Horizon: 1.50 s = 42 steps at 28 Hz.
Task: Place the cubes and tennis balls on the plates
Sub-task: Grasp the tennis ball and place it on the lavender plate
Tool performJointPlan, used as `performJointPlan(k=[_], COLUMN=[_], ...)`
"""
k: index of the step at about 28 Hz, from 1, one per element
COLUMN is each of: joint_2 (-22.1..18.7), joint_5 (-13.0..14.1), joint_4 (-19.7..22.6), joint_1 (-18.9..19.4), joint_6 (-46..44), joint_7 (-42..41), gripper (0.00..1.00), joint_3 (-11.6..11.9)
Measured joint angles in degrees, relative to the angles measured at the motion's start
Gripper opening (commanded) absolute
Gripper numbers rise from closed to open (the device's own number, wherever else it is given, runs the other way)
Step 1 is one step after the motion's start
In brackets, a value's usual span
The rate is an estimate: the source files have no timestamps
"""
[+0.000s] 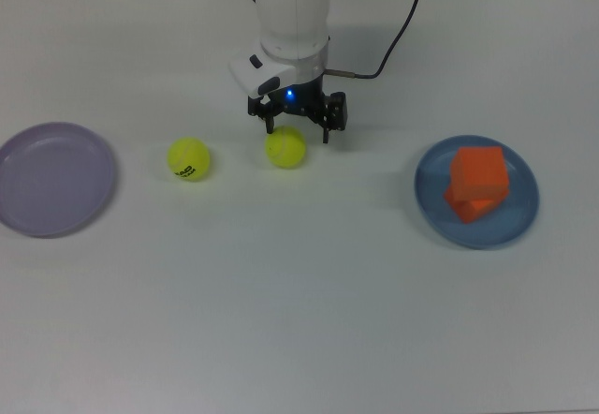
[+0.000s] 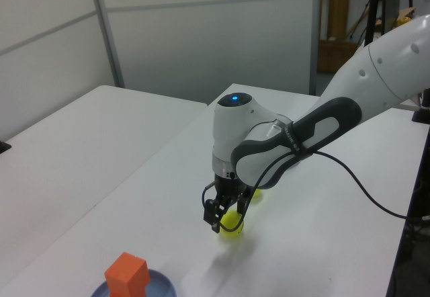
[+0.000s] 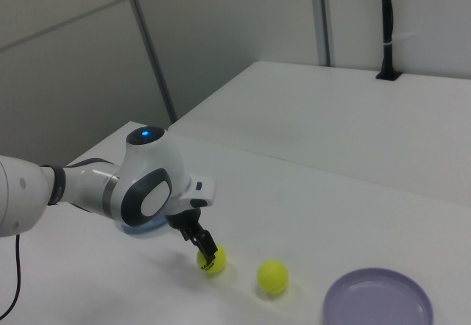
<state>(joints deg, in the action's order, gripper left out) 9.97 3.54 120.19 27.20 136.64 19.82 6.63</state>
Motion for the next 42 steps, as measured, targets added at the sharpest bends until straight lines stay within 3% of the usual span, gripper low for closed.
performJointPlan(k=[12,14,16,17,18,22,26,29,31,38,42], joint_2=[1.8,2.2,2.5,2.6,2.7,2.8,2.8,2.8,2.8,2.8,3.6], joint_5=[-0.2,-0.2,-0.2,-0.2,-0.2,-0.2,-0.2,-0.2,-0.2,-0.2,-0.2], joint_4=[0.0,0.0,-0.1,-0.1,-0.1,-0.2,-0.7,-2.4,-3.8,-10.5,-12.5], joint_1=[-0.9,-1.0,-1.0,-1.0,-1.0,-1.0,-1.1,-1.1,-1.1,-2.6,-6.8], joint_6=[0.0,0.0,0.0,0.0,0.0,0.0,0.0,0.0,0.0,0.0,0.0], joint_7=[0.1,0.1,0.1,0.1,0.1,0.1,0.3,0.4,0.4,0.4,0.1], gripper=[1.0,0.95,0.84,0.73,0.48,0.0,0.0,0.0,0.0,0.0,0.0], joint_3=[1.4,1.7,1.7,1.7,1.7,1.7,2.0,3.6,5.1,13.5,15.2])
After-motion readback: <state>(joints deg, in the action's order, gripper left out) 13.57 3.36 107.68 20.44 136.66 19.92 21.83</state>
